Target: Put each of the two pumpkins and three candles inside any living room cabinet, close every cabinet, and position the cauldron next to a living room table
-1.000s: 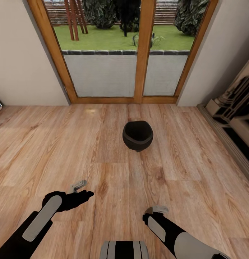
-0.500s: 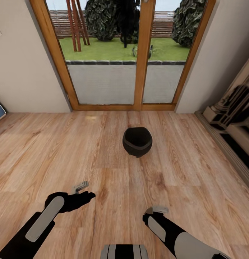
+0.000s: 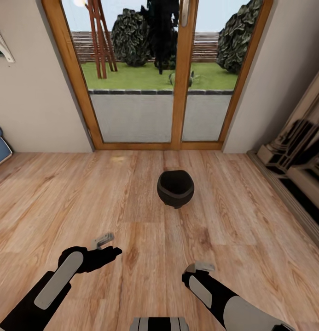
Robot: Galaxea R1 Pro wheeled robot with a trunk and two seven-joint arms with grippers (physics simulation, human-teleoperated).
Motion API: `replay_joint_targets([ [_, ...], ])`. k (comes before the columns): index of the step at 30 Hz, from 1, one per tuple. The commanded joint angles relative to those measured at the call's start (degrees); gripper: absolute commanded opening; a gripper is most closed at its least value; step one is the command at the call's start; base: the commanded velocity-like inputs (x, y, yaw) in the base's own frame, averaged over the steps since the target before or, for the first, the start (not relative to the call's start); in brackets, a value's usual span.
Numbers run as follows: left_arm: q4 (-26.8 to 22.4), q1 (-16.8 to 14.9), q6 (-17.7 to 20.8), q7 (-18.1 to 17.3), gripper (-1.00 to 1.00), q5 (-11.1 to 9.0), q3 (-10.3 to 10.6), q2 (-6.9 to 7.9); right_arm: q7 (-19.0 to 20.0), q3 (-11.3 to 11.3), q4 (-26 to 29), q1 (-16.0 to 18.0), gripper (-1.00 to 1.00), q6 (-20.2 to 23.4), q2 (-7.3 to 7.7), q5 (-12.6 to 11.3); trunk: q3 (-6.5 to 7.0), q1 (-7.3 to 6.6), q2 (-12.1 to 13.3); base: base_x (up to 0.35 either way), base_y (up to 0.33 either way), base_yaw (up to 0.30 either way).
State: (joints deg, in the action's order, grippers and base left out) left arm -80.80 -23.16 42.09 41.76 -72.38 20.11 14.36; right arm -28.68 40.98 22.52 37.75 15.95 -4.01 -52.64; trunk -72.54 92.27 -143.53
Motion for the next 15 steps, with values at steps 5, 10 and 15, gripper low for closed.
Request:
replay_joint_targets([
  [5,-0.39,0.29,0.25,0.93,1.0,-0.9,-0.23,0.36,-0.68,0.76,0.42,0.39,-1.0,0.69,-0.05,0.06,0.84,-0.11,0.04,0.0,0.0,0.0],
  [10,-1.97,1.87,1.89,1.9,1.0,-2.45,-1.81,0.4,-1.58,2.14,2.15,0.96,-1.0,2.17,0.0,1.24,1.73,-0.22,0.09,0.0,0.0,0.0],
  [15,-2.25,2.76,1.21,1.69,1.0,-1.89,-3.4,-1.22,-0.66,2.09,2.61,1.09,-1.0,3.37,0.01,1.25,2.61,-0.32,0.15,0.0,0.0,0.0],
])
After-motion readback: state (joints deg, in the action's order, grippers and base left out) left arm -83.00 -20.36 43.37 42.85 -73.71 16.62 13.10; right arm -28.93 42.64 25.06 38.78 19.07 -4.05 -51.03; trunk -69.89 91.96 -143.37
